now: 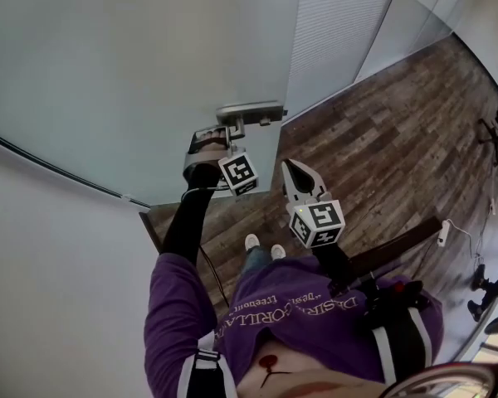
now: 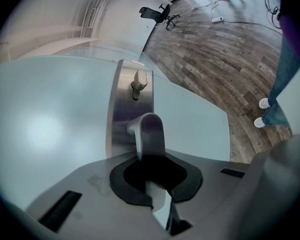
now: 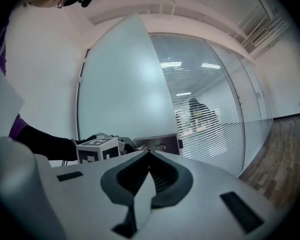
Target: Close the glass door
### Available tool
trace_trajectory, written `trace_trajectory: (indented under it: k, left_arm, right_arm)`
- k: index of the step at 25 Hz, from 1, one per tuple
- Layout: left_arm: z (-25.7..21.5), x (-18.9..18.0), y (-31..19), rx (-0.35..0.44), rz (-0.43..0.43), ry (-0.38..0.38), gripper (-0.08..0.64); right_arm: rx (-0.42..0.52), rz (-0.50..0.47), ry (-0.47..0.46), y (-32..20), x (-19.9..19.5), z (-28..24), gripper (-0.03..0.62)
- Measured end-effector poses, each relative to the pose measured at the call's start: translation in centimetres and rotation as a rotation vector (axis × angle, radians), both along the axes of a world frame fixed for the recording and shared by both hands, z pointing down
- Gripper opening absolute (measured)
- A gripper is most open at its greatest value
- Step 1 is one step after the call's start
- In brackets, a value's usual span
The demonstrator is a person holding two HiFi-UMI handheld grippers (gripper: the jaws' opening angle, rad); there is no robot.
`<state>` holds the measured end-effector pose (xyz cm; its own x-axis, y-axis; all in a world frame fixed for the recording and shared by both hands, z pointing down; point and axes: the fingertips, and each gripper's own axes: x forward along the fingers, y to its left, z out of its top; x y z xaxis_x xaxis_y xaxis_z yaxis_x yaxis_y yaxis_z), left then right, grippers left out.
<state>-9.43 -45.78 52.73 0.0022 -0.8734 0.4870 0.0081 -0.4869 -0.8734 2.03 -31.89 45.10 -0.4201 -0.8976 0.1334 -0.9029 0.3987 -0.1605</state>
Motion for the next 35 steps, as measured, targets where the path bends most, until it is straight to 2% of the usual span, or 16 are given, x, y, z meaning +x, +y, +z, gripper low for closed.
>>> trace_trajectory:
  k: [7, 11, 14, 21, 31, 35]
  left_arm:
    - [-1.0, 0.8, -1.3, 0.034, -0.022, 0.026, 0.012]
    - [-0.4, 0.3, -1.5, 0.019, -0.046, -0.008, 0.012]
    - [0.0, 0.5, -1.6, 0.015, -0.051, 0.0, 0.012]
    - [0.0, 0.4, -6.0, 0.005, -0.044, 0.017, 0.012]
    - [1.2, 0.3, -7.9, -0.01, -0.064, 0.027, 0.012]
    - [0.3, -0.3, -10.3, -0.021, -0.06, 0.033, 0.012]
  right_arm:
    - [0.003, 0.022, -0.001, -1.4, -0.5, -0.4, -0.011]
    - [0.018, 0.033, 0.001, -1.8, -0.9, 0.1, -0.011]
    - [0.026, 0.043, 0.003, -2.0, -0.8, 0.6, -0.011]
    - [0.023, 0.064, 0.011, -6.2, -2.3, -0.3, -0.011]
    - [0.025, 0.111, 0.021, -7.4, -3.0, 1.4, -0.011]
    - [0.011, 0.134, 0.017, -8.9, -3.5, 0.8, -0.011]
